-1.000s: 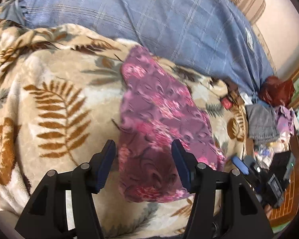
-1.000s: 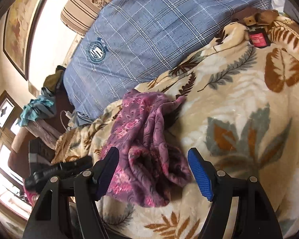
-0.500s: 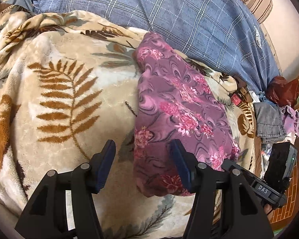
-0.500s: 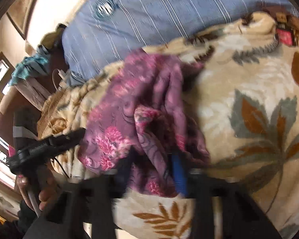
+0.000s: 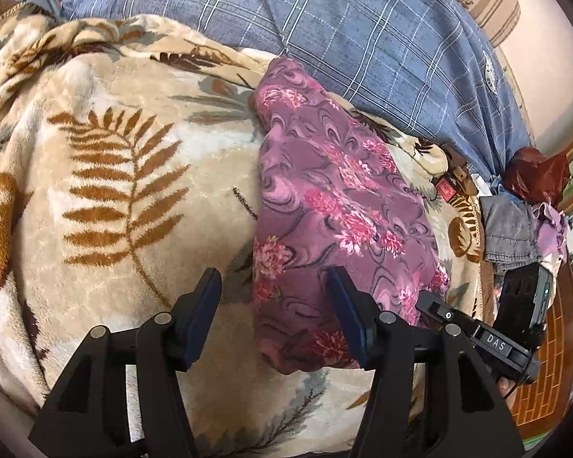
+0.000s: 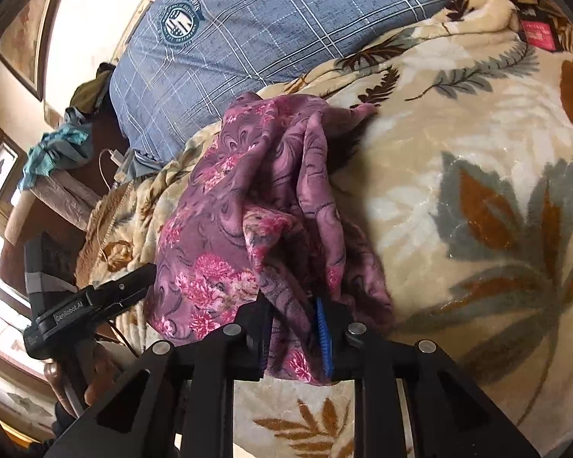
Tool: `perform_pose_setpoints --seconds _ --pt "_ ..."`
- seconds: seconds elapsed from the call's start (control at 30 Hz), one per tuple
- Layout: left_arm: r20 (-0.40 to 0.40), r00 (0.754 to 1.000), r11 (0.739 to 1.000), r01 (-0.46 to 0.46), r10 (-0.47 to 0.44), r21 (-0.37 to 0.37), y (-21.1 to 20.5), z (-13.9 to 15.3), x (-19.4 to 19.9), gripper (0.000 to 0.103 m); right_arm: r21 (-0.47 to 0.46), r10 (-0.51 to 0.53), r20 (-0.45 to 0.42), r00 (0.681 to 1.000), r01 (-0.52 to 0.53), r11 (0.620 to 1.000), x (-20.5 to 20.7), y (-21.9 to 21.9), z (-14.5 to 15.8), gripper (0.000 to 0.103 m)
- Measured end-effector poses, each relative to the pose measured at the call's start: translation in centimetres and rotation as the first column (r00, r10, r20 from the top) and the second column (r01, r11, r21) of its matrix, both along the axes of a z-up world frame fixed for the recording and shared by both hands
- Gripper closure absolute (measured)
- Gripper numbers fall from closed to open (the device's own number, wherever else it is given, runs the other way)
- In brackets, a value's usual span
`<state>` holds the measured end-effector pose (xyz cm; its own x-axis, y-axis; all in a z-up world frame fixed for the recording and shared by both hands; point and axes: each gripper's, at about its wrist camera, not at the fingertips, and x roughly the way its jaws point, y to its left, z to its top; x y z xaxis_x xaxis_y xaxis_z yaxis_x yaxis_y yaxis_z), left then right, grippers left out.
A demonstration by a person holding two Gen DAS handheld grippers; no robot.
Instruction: Fold small clothes
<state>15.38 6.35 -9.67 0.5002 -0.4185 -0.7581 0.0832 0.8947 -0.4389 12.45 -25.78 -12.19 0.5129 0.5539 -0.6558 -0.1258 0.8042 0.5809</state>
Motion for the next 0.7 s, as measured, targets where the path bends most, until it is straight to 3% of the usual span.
perform_pose_setpoints --seconds 0.17,0.33,0.4,0.7 --pt "0.012 1.0 1.0 -0.013 0.012 0.014 0.2 0.1 -0.1 0.045 0.039 -0.01 0.04 0.999 0.008 0.999 -0.9 -0.6 0.9 0.074" --pt "0.01 1.0 0.999 -0.03 0.03 0.036 0.6 0.4 -0.8 0.045 0.071 -0.051 0.043 0.998 0.048 0.996 -1.3 -1.5 1.3 0.056" --pt "0.021 0.998 0.999 -0.051 0.051 -0.002 1.7 0.7 -1.9 0.046 0.069 -0.062 0.037 0.997 0.059 0.996 -1.5 -1.7 1.3 0.05" --pt "0.035 0.997 0.994 -0.076 0.073 0.083 1.4 0.2 -2.8 0.046 0.107 -0.111 0.019 0.994 0.109 0.988 -1.7 -2.5 1.2 0.045"
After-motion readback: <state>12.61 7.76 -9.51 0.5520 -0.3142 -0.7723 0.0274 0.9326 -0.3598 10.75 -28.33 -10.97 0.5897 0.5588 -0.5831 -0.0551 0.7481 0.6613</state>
